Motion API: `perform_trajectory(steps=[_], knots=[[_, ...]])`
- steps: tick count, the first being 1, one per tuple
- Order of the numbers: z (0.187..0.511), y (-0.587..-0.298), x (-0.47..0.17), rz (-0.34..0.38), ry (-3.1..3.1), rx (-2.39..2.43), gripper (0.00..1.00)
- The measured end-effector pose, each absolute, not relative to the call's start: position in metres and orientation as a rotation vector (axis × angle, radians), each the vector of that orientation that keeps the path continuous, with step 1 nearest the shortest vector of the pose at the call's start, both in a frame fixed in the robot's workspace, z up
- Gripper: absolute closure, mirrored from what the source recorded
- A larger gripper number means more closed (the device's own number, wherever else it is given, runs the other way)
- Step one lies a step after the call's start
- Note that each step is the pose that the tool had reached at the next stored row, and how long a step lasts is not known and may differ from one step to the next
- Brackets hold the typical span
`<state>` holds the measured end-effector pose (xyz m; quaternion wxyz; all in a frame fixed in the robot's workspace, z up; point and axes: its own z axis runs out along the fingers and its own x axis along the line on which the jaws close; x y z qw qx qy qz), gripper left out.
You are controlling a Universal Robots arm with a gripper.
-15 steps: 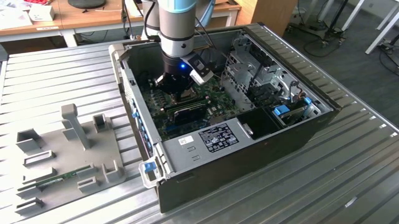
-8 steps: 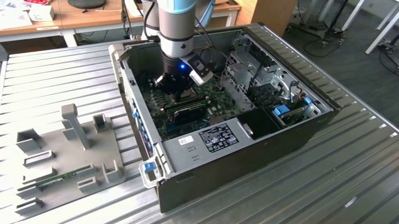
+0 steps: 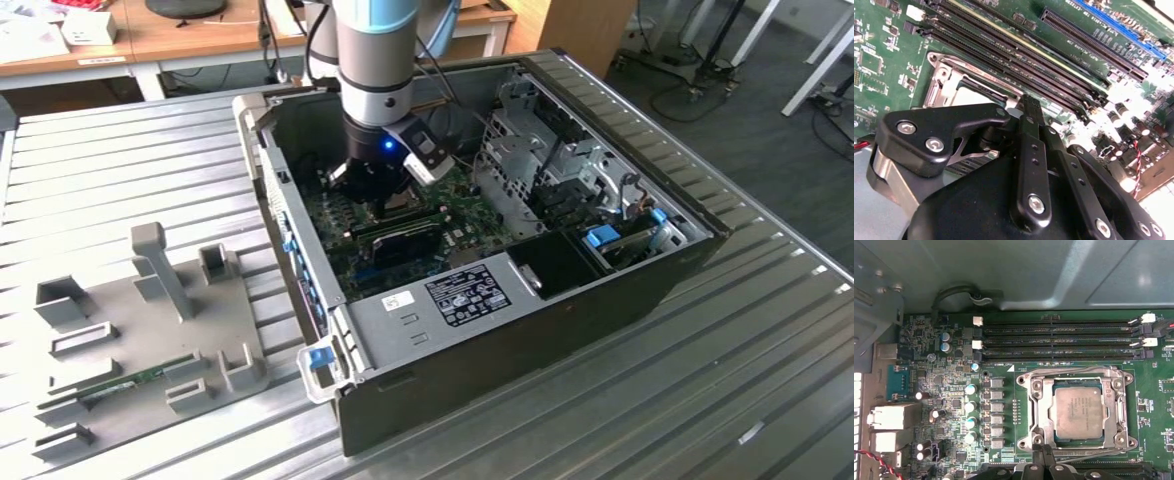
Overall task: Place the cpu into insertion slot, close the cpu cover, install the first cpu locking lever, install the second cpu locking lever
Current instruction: 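Install the second cpu locking lever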
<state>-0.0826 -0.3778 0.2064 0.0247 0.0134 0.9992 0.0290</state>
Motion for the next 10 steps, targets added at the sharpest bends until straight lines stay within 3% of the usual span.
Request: perform_trajectory(steps=[10], knots=[[0.2063,-0.3814,-0.0884,0.098,3.085,0.041,0.89]])
